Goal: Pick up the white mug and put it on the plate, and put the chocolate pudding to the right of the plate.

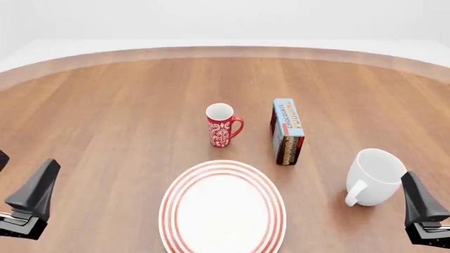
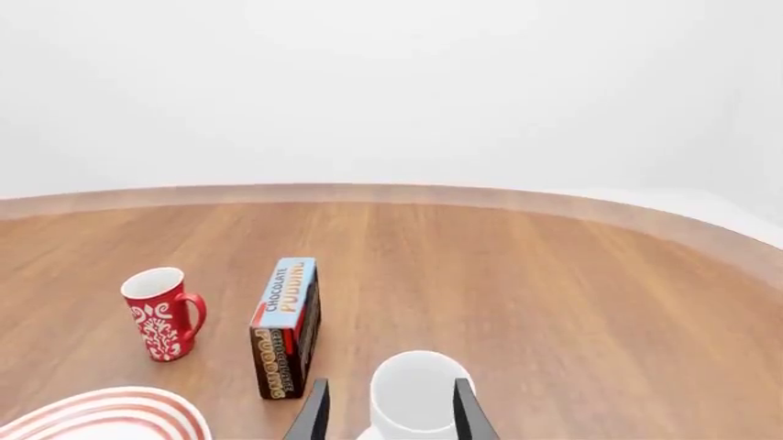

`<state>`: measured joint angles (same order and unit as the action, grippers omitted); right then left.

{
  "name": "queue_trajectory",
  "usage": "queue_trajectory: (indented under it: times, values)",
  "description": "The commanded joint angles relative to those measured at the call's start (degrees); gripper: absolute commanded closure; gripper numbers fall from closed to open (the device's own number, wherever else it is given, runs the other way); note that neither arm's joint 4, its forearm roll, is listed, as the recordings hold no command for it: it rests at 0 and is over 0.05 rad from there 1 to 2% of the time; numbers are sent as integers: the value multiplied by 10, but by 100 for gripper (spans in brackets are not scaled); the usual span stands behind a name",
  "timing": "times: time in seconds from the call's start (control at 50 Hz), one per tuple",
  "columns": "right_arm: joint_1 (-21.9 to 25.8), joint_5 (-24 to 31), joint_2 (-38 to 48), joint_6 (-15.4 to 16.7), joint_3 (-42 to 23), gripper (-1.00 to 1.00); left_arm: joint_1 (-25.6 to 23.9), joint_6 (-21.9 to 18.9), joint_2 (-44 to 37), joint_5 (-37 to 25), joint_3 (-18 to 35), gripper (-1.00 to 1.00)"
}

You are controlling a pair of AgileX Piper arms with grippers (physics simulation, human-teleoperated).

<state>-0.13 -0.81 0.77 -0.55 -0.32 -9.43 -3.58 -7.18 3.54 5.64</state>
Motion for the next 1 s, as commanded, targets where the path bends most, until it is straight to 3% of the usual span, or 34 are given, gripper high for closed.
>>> queue_trajectory:
  times: [0.02,0.22,0.5,1.0]
  values:
    - [0,2,-2,-1,0,-100,-46,-12,-32,18,20,-100]
    - [0,1,-1,-2,0,-100,-99,-27,-80,45,45,-100]
    - [0,3,-4,-2,0,-100,-174,-37,-192,137,63,-100]
    - [2,3,-4,-2,0,-100,-285,-30,-336,230,107,-100]
